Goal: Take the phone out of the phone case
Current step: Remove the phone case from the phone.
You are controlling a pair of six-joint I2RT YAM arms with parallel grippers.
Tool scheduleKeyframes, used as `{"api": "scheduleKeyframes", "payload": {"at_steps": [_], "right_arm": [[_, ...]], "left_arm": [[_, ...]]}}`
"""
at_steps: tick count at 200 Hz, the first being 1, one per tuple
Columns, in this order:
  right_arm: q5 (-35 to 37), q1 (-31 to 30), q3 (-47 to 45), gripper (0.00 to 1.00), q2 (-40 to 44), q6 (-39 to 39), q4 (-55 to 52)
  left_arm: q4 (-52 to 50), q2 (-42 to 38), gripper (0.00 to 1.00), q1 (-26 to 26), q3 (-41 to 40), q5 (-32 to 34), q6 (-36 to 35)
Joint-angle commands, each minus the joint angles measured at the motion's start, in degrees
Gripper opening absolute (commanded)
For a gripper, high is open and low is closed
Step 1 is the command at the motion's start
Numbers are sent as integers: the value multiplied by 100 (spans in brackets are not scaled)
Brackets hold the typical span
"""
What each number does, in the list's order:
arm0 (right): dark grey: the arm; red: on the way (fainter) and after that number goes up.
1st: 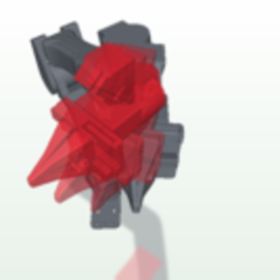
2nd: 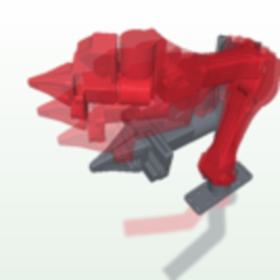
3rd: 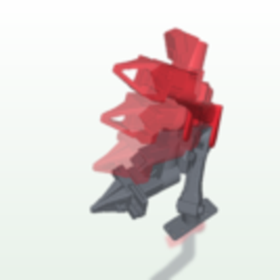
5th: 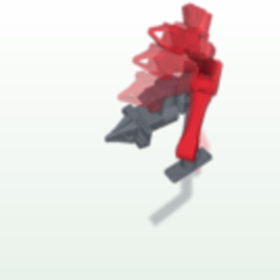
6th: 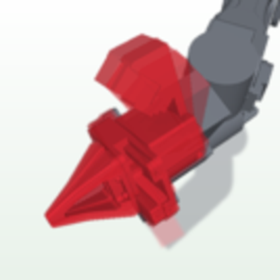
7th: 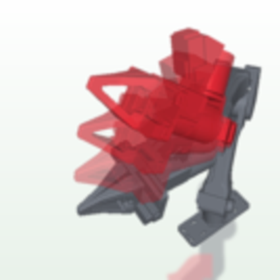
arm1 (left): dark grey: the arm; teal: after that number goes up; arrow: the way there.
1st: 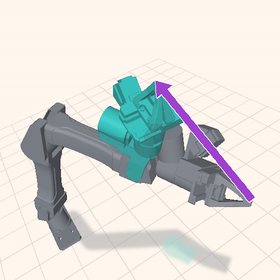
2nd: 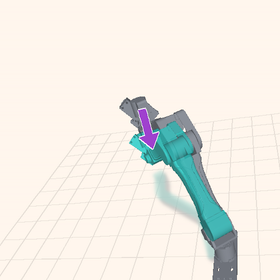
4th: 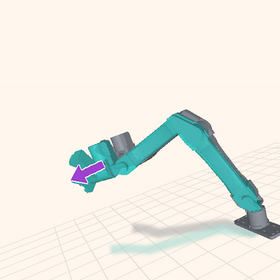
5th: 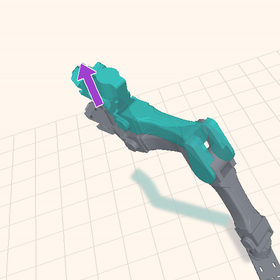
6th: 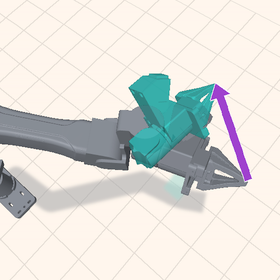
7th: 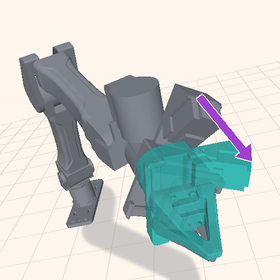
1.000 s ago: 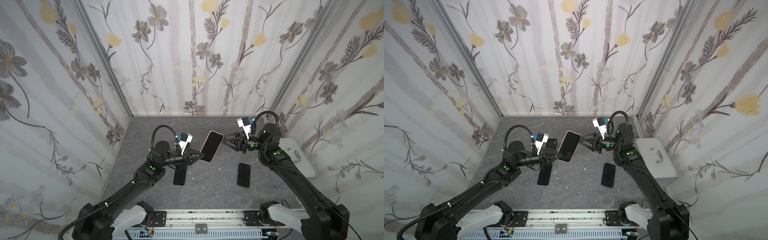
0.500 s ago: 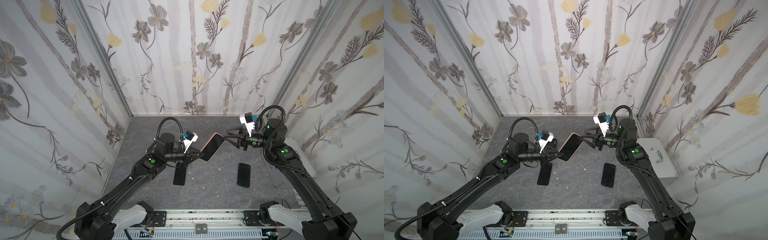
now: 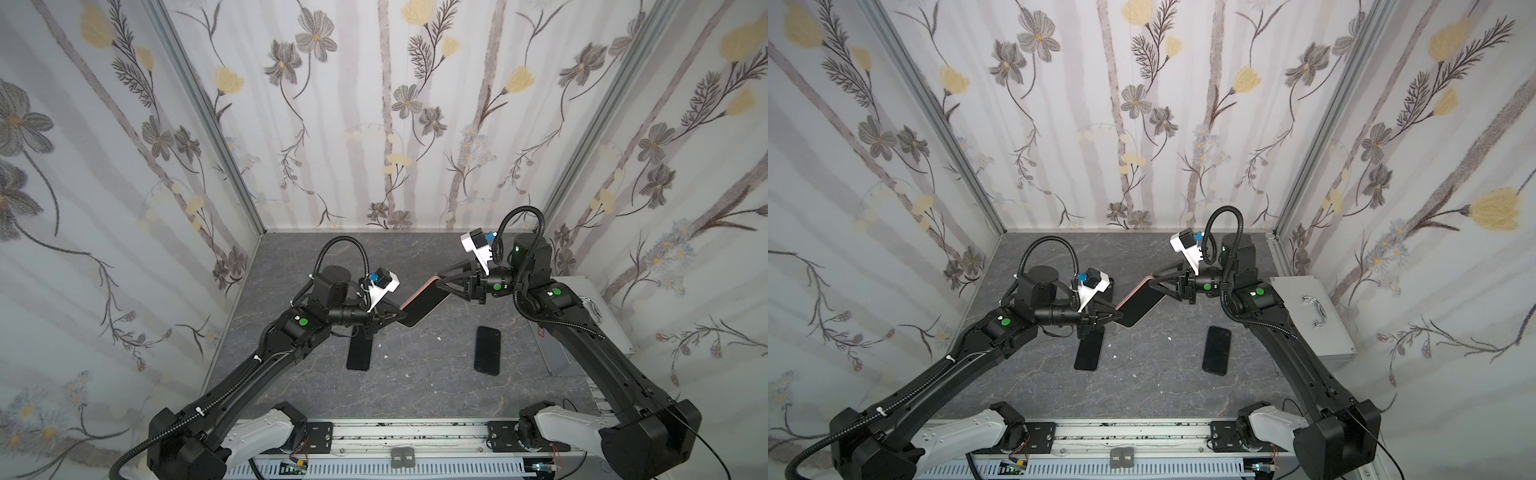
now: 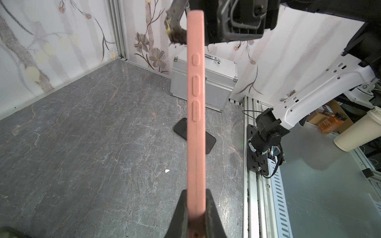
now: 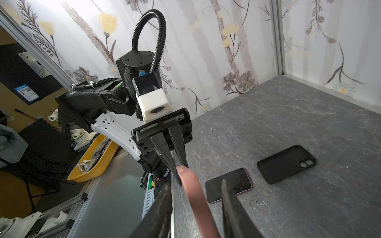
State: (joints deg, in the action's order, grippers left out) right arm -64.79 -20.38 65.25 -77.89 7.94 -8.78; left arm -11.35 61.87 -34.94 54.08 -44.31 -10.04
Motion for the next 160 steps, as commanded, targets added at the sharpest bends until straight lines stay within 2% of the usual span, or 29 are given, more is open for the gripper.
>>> {"api": "scheduleKeyframes", "payload": {"at_steps": [1, 39, 89, 106, 128, 160], "right_arm": [[-270, -52, 41, 40, -51, 49, 62], [-405, -118, 10, 38, -69, 318, 282], [-501, -159, -88, 40, -59, 625, 607], [-503, -163, -83, 37, -94, 637, 570], [-401, -166, -83, 26, -113, 693, 474], [-338, -168, -57, 22, -193, 802, 251]], "left_arm": [[272, -111, 0, -19, -7, -68, -428], [265, -113, 0, -62, -30, 117, -594], [261, -98, 0, -78, -12, 274, -694], [265, -96, 0, -78, -12, 285, -692], [265, -122, 0, -84, -8, 431, -716], [265, -131, 0, -129, 31, 1140, -884]]}}
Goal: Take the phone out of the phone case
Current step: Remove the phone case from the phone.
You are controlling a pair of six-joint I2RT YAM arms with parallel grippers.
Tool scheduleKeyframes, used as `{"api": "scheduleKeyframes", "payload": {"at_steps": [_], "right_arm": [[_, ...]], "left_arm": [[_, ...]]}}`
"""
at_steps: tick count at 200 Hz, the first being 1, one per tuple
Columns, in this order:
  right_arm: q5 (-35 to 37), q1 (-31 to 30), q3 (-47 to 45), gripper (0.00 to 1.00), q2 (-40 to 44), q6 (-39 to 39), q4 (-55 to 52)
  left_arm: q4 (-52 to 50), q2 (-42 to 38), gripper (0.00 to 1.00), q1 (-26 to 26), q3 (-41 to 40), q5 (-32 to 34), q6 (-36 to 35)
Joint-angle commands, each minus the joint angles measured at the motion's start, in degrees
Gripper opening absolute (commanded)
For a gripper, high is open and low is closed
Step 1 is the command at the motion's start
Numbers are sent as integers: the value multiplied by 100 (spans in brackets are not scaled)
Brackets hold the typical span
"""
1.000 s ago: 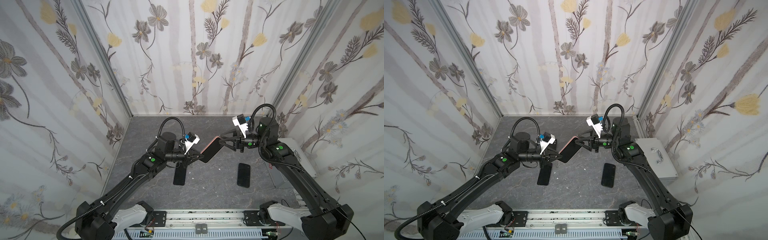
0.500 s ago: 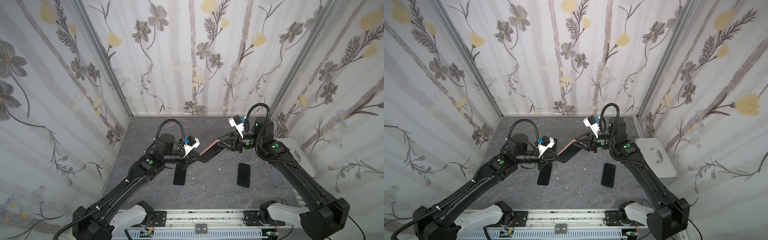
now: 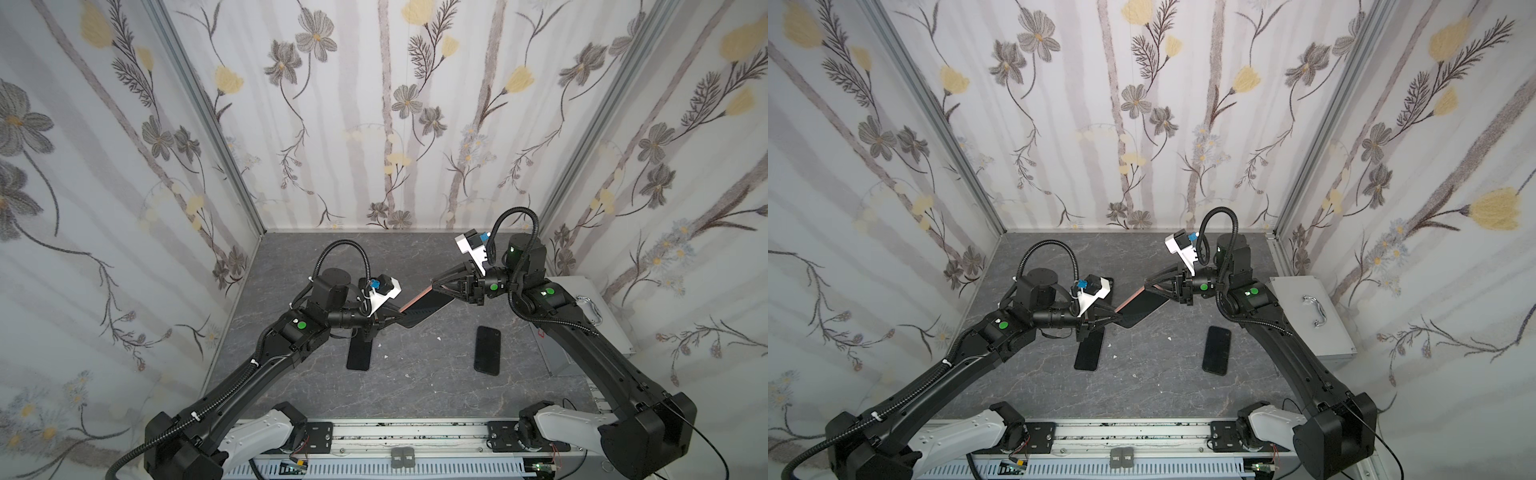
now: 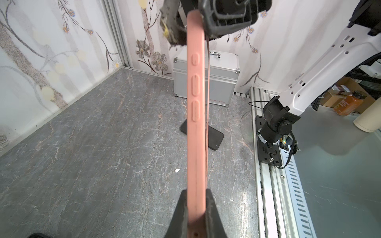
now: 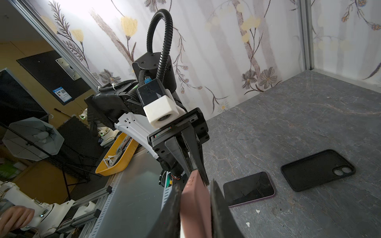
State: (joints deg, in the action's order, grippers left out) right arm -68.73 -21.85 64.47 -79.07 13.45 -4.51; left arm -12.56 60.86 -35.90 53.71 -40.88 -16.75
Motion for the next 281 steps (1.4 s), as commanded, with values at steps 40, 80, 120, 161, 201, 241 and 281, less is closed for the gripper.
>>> {"api": "scheduleKeyframes", "payload": {"at_steps": [40, 80, 120, 161, 201, 241, 281], "right_arm": [[56, -21, -152, 23, -170, 1167, 294], [1, -13, -330, 28, -245, 1951, 928], [1198, 267, -389, 47, 97, 1962, 970], [2803, 837, -1292, 58, 1073, 2117, 2044], [2284, 730, -1406, 59, 1122, 1360, 2155], [1496, 398, -1178, 59, 912, 346, 1664], [861, 70, -962, 57, 768, -134, 1458]], "left_arm": [[402, 55, 0, -241, 324, 2379, -648], [438, 163, 0, -399, 556, 3244, -1012], [509, 45, 0, -419, 447, 2920, -869], [928, -280, 0, -412, 62, 2740, -188], [2109, -650, 0, -334, -428, 2322, 1414], [3957, -796, 0, 95, -1025, 1107, 3314], [4591, -525, 0, 269, -965, -254, 3977]]}}
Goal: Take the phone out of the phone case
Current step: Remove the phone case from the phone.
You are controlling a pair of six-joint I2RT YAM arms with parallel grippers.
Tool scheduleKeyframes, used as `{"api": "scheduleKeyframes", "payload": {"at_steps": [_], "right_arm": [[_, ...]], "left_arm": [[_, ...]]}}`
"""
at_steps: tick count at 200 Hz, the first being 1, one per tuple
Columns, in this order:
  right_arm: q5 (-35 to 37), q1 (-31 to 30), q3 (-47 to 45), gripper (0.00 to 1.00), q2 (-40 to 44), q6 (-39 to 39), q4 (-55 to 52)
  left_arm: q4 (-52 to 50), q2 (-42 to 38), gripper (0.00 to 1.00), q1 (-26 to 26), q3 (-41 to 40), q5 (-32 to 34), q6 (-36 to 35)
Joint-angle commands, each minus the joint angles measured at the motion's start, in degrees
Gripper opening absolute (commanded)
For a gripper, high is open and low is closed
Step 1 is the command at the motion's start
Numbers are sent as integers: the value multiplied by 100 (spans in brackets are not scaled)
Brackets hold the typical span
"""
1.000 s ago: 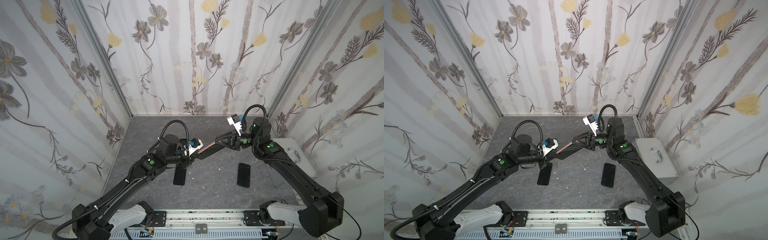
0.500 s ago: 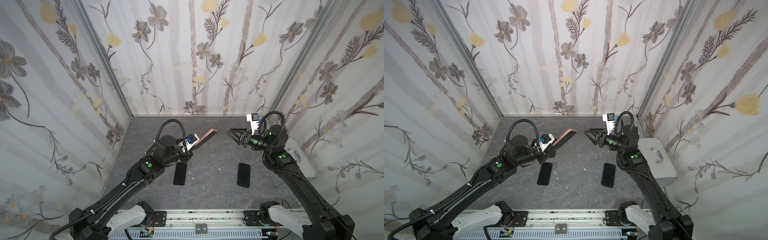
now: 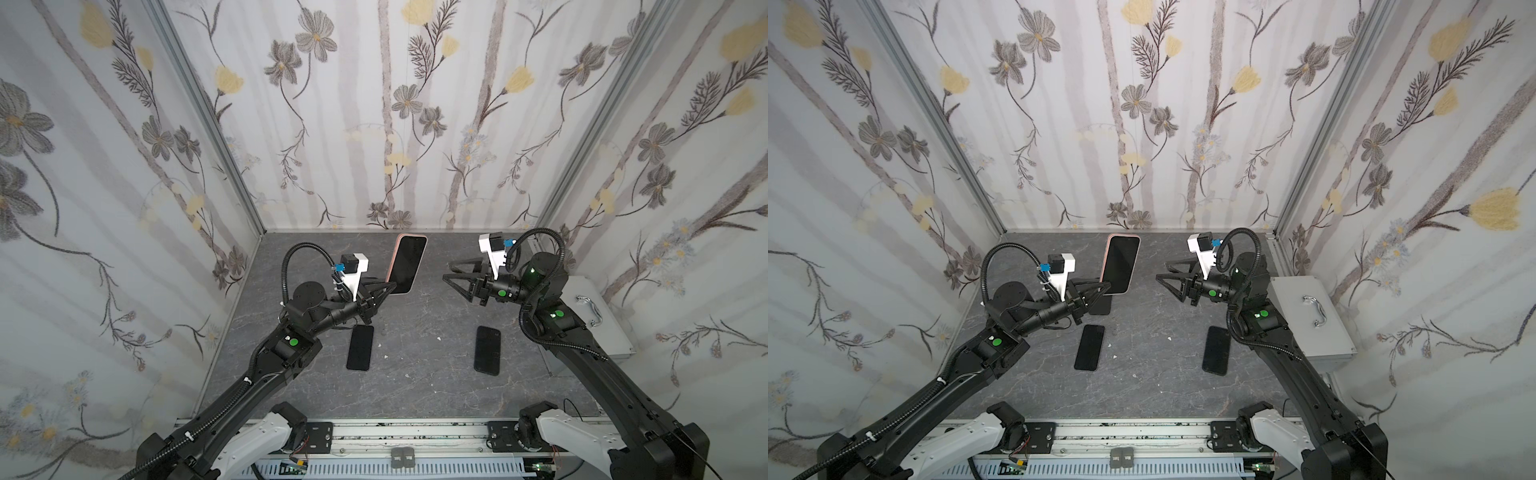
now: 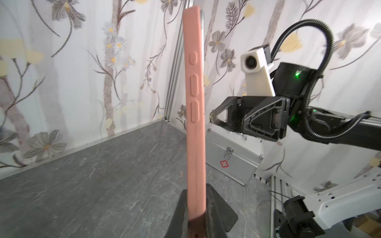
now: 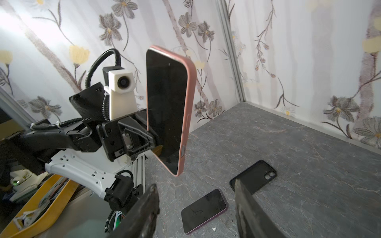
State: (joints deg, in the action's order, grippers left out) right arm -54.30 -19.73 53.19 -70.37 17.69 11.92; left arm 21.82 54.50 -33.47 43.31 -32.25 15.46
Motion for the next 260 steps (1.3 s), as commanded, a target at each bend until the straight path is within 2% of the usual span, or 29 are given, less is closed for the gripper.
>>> {"api": "scheduleKeyframes", "payload": {"at_steps": [1, 22, 73, 141, 168, 260], "right_arm": [[-590, -153, 174, 56, -110, -571, -197], [-743, -330, 313, 55, -192, -840, -424], [-932, -633, 306, 50, -243, -1120, -427], [-1016, -909, 289, 40, -183, -943, 33], [-1105, -941, 324, 32, -249, -936, -10], [-1188, -1083, 517, 22, -488, -951, -159]], "left_arm": [[1155, 121, 0, 26, 83, -1143, 765], [1321, 244, 0, 31, 177, -1551, 984], [1618, 158, 0, 32, 81, -1536, 1162], [1711, 235, 0, 30, 26, -1579, 1196], [1744, 273, 0, 24, 46, -1614, 1236], [1759, 316, 0, 27, 46, -1831, 1246]]}}
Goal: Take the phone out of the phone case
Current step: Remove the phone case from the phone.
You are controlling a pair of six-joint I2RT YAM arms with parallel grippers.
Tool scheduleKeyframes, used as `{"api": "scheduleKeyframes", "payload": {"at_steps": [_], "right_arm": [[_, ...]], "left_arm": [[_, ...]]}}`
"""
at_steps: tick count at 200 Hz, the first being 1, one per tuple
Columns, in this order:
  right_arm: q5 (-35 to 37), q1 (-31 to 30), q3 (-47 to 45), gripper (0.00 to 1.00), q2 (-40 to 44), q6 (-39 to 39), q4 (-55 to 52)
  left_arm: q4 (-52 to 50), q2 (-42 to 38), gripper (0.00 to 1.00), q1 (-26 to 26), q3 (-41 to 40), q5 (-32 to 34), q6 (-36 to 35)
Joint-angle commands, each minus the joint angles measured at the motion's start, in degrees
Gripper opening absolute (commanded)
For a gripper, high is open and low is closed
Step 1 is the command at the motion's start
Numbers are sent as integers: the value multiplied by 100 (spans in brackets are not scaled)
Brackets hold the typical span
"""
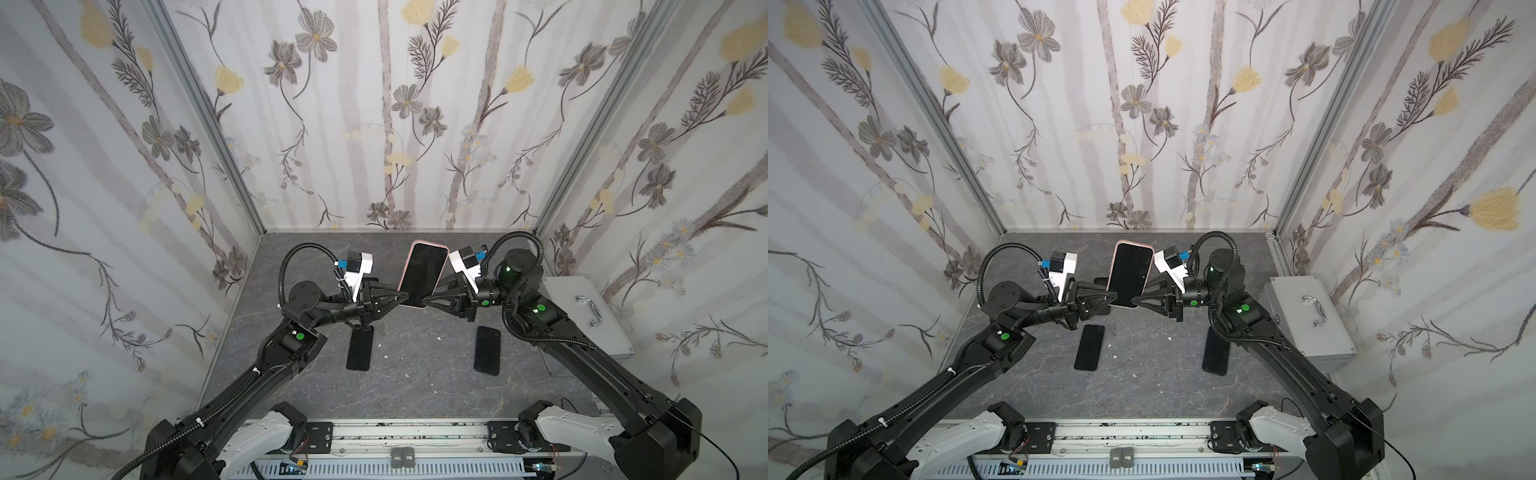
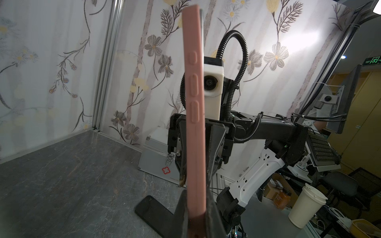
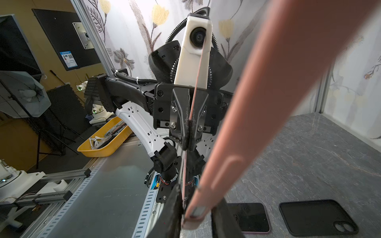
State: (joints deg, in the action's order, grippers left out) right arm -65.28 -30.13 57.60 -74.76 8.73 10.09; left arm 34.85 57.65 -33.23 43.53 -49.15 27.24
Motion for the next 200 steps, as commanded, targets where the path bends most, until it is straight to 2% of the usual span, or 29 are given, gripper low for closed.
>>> {"api": "scheduleKeyframes", "payload": {"at_steps": [1, 43, 88, 98, 142, 166, 200], "right_arm": [[-91, -40, 80, 22, -48, -46, 22], [-74, -48, 51, 12, -49, -109, -95], [256, -51, 27, 0, 66, -80, -115], [424, -52, 69, 0, 92, -223, -292], [1113, 131, -23, 0, 302, -284, -418], [1115, 536, -212, 0, 378, 53, -121], [1578, 845, -297, 0, 600, -41, -446]], "left_arm": [[455, 1, 0, -3, 24, -140, 69], [455, -16, 0, -1, -20, -57, 34], [434, -21, 0, 10, -46, 42, -60], [414, -17, 0, 19, -63, 146, -91], [383, 47, 36, 47, 56, 259, -264], [288, -130, 56, 50, -50, 813, -607], [-580, -278, 63, 33, 124, 1940, -1371]]}}
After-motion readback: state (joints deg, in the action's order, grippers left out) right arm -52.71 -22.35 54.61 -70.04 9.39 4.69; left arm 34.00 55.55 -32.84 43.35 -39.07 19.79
